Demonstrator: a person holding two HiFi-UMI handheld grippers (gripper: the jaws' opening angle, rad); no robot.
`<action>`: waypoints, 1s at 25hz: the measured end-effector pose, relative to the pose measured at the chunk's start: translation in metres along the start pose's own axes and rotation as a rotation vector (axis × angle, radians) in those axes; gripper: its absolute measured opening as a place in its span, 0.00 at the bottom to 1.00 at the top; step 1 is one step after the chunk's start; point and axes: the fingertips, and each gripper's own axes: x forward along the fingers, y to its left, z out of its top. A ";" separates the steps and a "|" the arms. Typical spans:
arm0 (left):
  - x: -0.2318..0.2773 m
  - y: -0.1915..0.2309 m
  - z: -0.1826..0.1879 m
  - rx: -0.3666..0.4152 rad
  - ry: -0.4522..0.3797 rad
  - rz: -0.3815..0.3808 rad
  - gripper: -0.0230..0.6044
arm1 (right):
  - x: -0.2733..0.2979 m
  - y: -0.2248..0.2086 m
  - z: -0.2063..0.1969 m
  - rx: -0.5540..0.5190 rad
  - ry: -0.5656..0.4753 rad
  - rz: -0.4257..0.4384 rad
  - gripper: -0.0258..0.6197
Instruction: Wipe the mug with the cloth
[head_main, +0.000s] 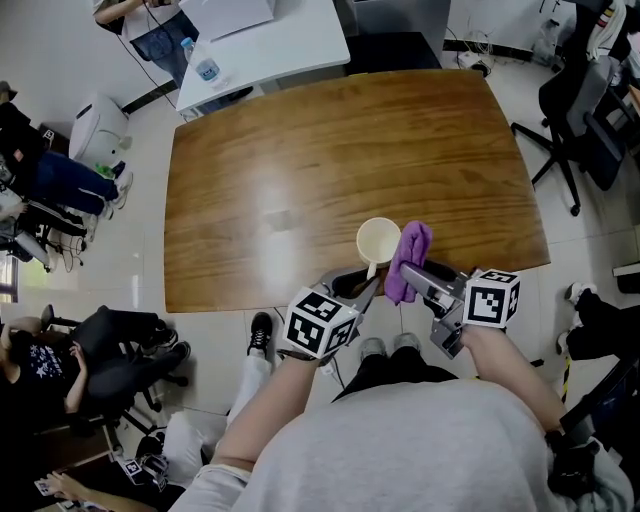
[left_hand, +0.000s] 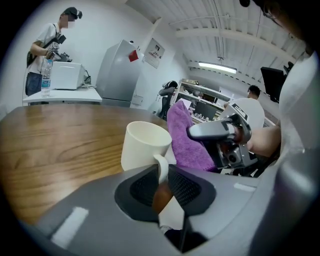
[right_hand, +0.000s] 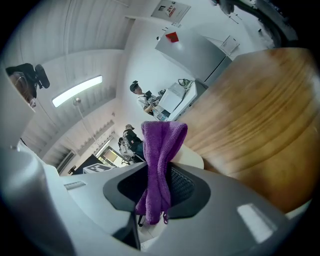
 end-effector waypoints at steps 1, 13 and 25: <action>0.000 0.000 0.000 0.002 0.002 -0.009 0.13 | 0.003 -0.003 0.000 0.007 -0.005 -0.003 0.21; -0.001 0.000 -0.006 0.067 0.062 -0.074 0.11 | 0.021 -0.043 -0.016 0.058 0.020 -0.063 0.21; -0.005 0.000 -0.012 0.087 0.081 -0.098 0.11 | 0.029 -0.060 -0.033 0.056 0.136 -0.119 0.21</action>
